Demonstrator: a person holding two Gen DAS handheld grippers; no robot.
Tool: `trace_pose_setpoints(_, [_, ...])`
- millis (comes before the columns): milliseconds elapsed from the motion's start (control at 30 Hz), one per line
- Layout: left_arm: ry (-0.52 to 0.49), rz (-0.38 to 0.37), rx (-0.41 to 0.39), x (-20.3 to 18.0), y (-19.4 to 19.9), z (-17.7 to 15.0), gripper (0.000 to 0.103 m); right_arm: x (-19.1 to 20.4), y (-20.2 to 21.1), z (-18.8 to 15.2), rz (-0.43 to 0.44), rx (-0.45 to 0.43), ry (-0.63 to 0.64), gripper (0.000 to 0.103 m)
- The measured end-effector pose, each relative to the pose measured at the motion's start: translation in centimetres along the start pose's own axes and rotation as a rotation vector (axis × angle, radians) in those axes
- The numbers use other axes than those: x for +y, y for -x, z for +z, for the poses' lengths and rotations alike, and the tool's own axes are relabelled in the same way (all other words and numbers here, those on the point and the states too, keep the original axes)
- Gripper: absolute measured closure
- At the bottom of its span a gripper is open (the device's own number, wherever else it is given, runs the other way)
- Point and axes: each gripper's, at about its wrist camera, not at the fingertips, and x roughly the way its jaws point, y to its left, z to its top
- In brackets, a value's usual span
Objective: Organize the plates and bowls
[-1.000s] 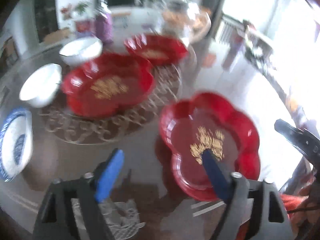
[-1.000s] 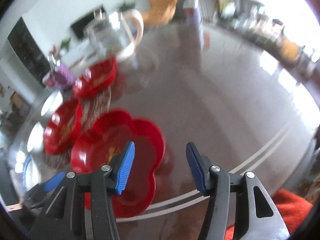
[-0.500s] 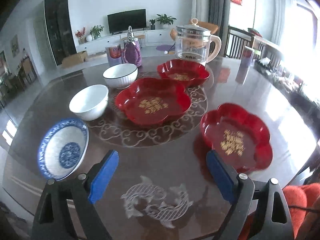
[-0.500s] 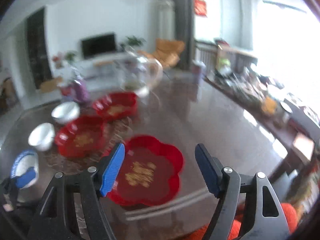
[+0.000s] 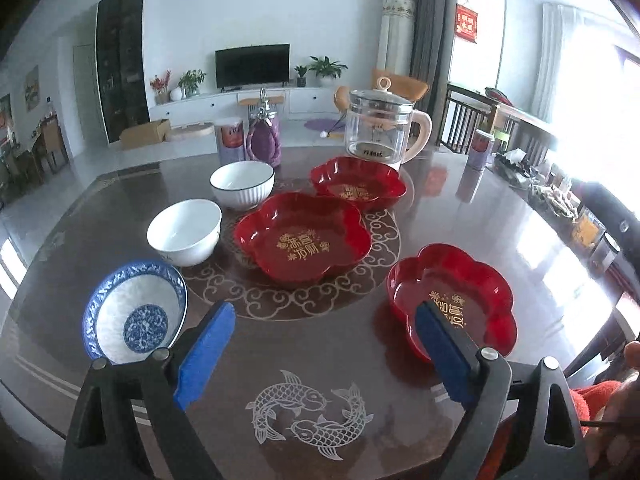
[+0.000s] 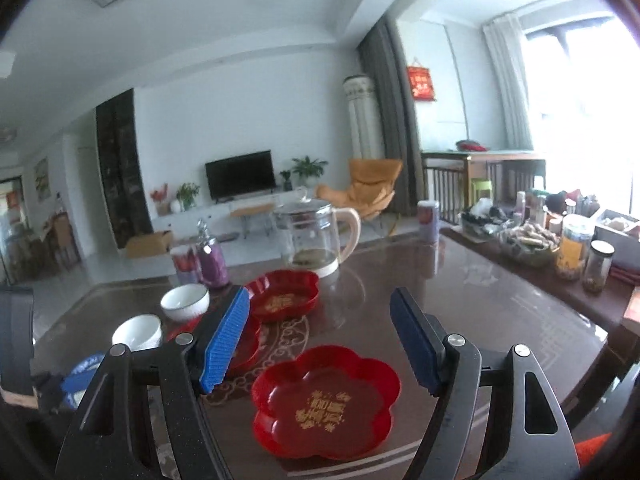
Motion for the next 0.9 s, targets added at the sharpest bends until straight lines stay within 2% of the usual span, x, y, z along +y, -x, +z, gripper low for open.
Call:
trace_pose_setpoints(100, [0.007, 0.001, 0.017, 0.1, -0.2, -0.3, 0.012, 0.4, -0.2, -0.3, 0.025, 0.025, 0.012, 0.027])
trace_pose_setpoints(267, [0.042, 0.001, 0.065, 0.5, -1.0, -0.6, 0.012, 0.5, 0.1, -0.5, 0.032, 0.035, 0.015, 0.027])
trace_pose_setpoints(633, [0.086, 0.005, 0.115, 1.3, -1.8, -1.1, 0.012, 0.7, -0.5, -1.1, 0.044, 0.097, 0.007, 0.027])
trace_pose_setpoints(900, [0.09, 0.003, 0.108, 1.3, -1.7, -1.1, 0.012, 0.9, -0.4, -1.2, 0.048, 0.095, 0.012, 0.027])
